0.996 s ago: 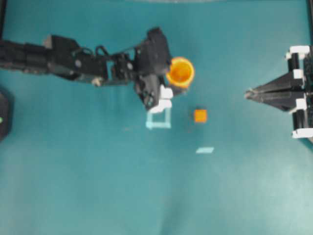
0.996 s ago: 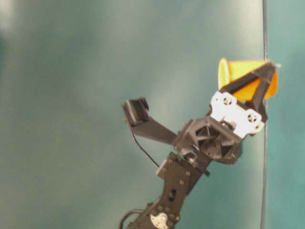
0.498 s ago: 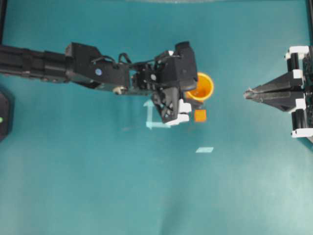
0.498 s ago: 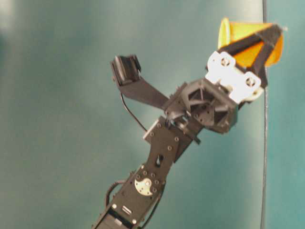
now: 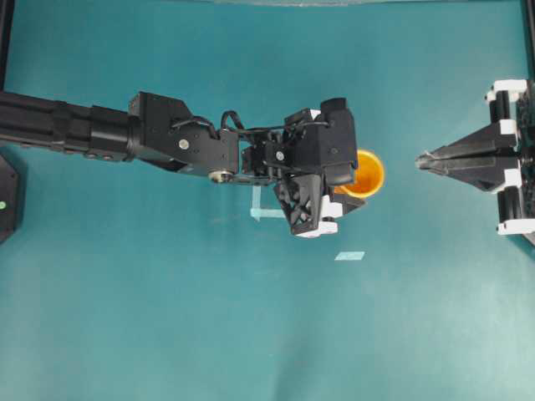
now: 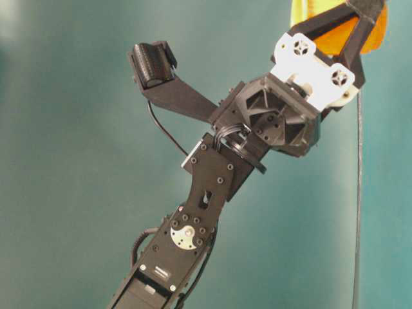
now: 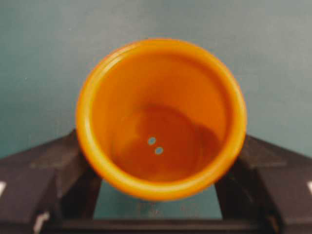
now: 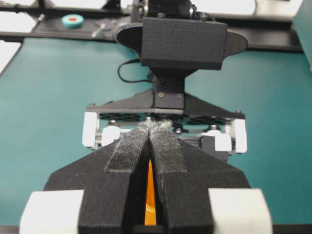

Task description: Move the cup toward the block with left arm.

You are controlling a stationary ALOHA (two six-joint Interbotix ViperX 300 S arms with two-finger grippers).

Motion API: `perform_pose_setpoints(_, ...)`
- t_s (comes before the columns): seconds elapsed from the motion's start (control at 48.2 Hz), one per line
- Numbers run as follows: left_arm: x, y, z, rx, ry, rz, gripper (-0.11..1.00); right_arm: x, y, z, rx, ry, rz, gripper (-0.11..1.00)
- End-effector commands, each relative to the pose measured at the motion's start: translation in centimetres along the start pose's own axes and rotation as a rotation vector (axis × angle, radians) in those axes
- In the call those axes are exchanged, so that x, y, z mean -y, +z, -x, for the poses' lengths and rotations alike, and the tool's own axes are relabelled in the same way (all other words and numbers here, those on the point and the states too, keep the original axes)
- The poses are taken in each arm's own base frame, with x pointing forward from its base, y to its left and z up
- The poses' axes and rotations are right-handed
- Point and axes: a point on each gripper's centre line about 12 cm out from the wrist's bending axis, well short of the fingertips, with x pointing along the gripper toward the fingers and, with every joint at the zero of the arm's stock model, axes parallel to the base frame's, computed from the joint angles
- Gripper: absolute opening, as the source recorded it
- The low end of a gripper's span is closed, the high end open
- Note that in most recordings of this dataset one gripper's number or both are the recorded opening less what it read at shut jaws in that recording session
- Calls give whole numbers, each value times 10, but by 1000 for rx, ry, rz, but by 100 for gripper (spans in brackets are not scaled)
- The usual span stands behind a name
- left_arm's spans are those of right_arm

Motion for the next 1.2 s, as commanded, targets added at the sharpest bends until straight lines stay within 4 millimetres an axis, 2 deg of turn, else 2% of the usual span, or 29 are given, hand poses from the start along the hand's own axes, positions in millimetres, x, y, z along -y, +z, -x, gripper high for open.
perform_pose_setpoints(0.0, 2, 19, 6, 49, -4, -7, 61, 1, 12, -2, 32, -2, 3, 0)
perform_pose_setpoints(1.183, 2, 16, 4, 51, -4, -7, 61, 0, 12, -2, 26, -1, 5, 0)
